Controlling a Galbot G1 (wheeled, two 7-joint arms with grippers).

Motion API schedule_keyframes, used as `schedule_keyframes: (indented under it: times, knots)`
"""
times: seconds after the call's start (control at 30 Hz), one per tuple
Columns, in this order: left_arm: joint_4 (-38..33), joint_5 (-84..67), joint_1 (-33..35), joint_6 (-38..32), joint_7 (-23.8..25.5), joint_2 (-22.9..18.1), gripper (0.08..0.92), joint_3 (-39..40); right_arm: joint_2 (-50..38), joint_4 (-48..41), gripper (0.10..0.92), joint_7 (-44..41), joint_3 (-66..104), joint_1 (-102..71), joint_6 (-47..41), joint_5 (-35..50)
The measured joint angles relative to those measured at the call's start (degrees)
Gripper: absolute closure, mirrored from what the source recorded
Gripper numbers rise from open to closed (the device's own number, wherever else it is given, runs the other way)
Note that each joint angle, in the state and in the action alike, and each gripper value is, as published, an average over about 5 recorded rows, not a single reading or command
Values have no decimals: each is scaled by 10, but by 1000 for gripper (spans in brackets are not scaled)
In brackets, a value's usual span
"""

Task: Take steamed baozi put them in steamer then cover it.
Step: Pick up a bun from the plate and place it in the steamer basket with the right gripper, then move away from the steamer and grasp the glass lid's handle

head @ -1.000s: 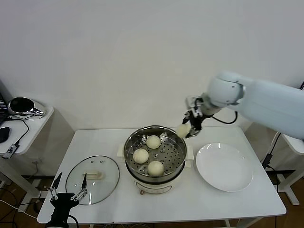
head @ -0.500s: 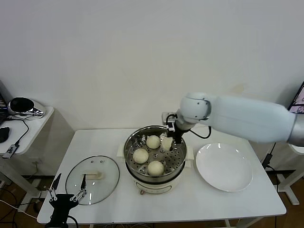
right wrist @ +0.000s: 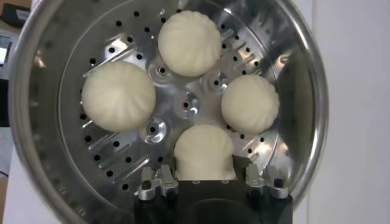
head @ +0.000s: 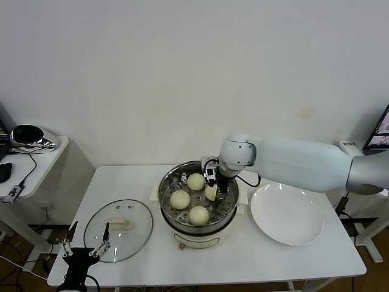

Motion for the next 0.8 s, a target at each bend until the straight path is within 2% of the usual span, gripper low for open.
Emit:
schedule_keyframes:
  times: [0.1,0.27,0.37,0.57,0.8]
  knots:
    - [1,0,0,0,0,0,177,1,-2,1,408,1,2,-1,-2,-3]
    - [1,1,0,1,0,0,177,1,-11,9,272,4,10,2,-3,-3]
    - [0,1,-1,2,1,1,177,1,-21,19,217,6,20,10,-3,3]
    - [3,-3,-8,3,1,4,177,3,-65,68,203,41,62,18,-1,42]
    - [12,-1,-14,5,-4,4,177,6,-168,161,203,175,165,-53,52,116]
